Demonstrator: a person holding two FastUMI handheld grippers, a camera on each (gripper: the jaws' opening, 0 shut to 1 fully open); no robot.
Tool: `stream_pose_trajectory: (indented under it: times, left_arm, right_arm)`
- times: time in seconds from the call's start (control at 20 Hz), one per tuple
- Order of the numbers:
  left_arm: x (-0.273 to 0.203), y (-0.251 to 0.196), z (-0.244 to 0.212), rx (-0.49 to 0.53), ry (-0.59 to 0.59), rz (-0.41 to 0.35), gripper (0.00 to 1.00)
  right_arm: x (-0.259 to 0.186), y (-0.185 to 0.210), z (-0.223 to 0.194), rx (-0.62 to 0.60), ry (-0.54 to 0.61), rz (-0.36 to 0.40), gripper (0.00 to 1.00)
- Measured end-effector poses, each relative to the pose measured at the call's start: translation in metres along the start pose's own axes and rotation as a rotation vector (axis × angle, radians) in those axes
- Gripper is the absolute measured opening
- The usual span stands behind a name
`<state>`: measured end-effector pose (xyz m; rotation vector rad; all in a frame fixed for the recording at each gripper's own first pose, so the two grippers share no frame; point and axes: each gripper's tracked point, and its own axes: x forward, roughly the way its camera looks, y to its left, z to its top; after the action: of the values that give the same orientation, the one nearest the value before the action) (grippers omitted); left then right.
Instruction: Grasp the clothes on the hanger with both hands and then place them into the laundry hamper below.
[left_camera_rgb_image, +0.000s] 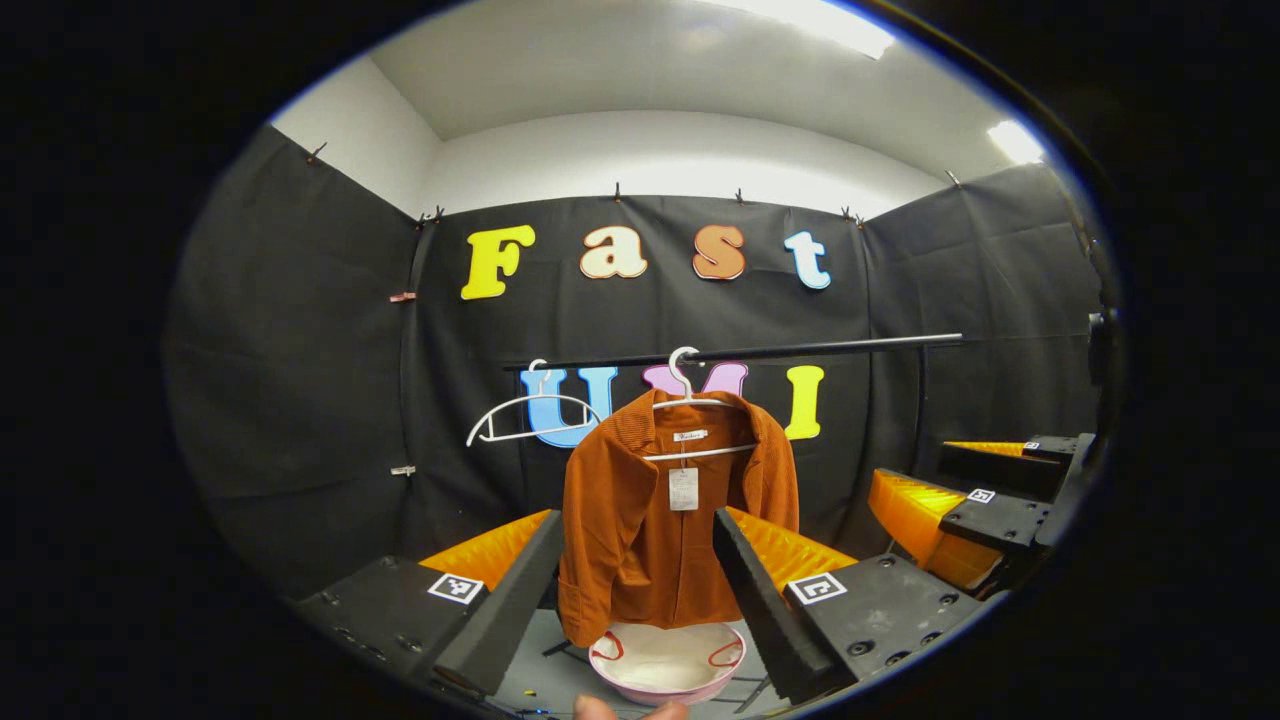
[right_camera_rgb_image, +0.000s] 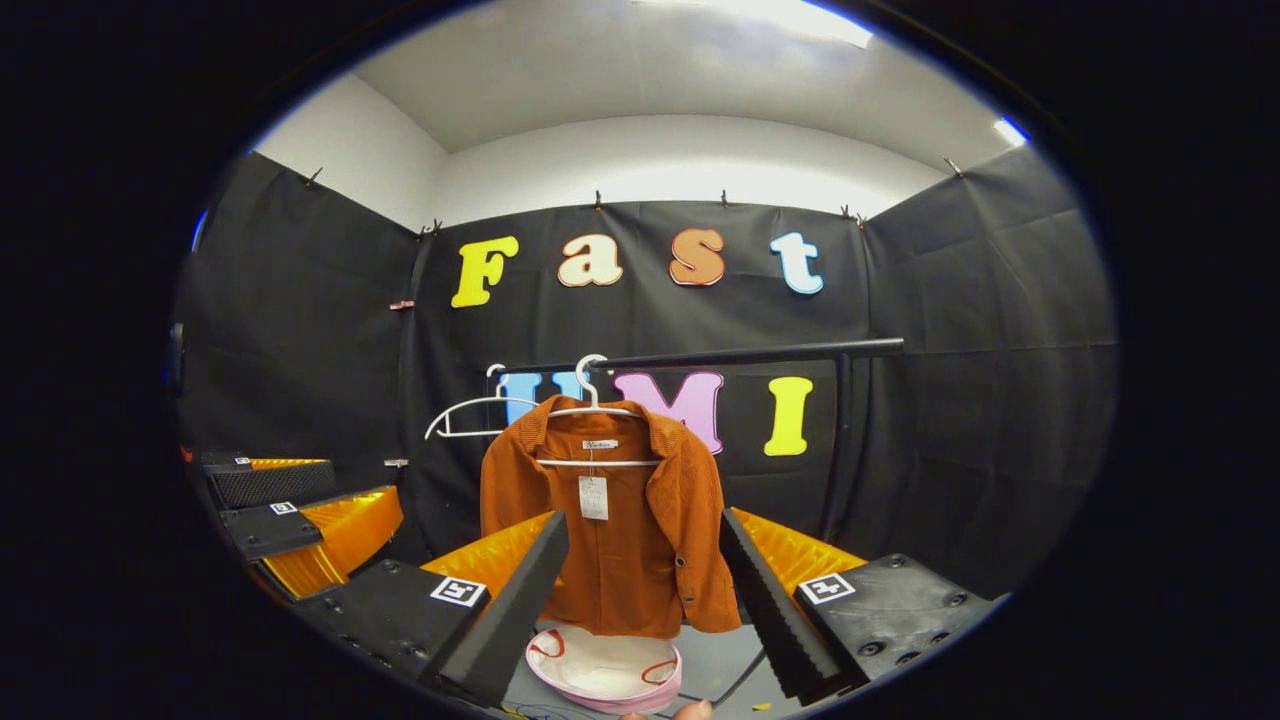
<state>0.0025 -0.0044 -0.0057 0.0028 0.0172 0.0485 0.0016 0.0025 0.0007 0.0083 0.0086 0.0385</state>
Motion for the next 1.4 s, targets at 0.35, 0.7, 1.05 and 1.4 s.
stream_pose_trajectory:
  times: [0.35, 0.7, 1.05, 1.4]
  left_arm:
    - [0.002, -0.013, 0.003, 0.0, -0.006, 0.073, 0.95]
    - [0.036, -0.03, -0.001, 0.016, -0.005, 0.077, 0.92]
    - [0.126, -0.034, -0.005, 0.019, -0.031, -0.017, 0.92]
    - [0.25, 0.003, -0.033, 0.029, -0.073, 0.052, 0.94]
  right_arm:
    - [0.003, 0.004, 0.003, 0.011, 0.008, 0.057, 0.98]
    - [0.048, -0.023, -0.002, 0.022, 0.002, 0.078, 0.97]
    - [0.107, -0.034, 0.006, -0.002, -0.055, -0.031, 0.98]
    - [0.174, -0.036, -0.011, -0.036, -0.074, -0.115, 0.98]
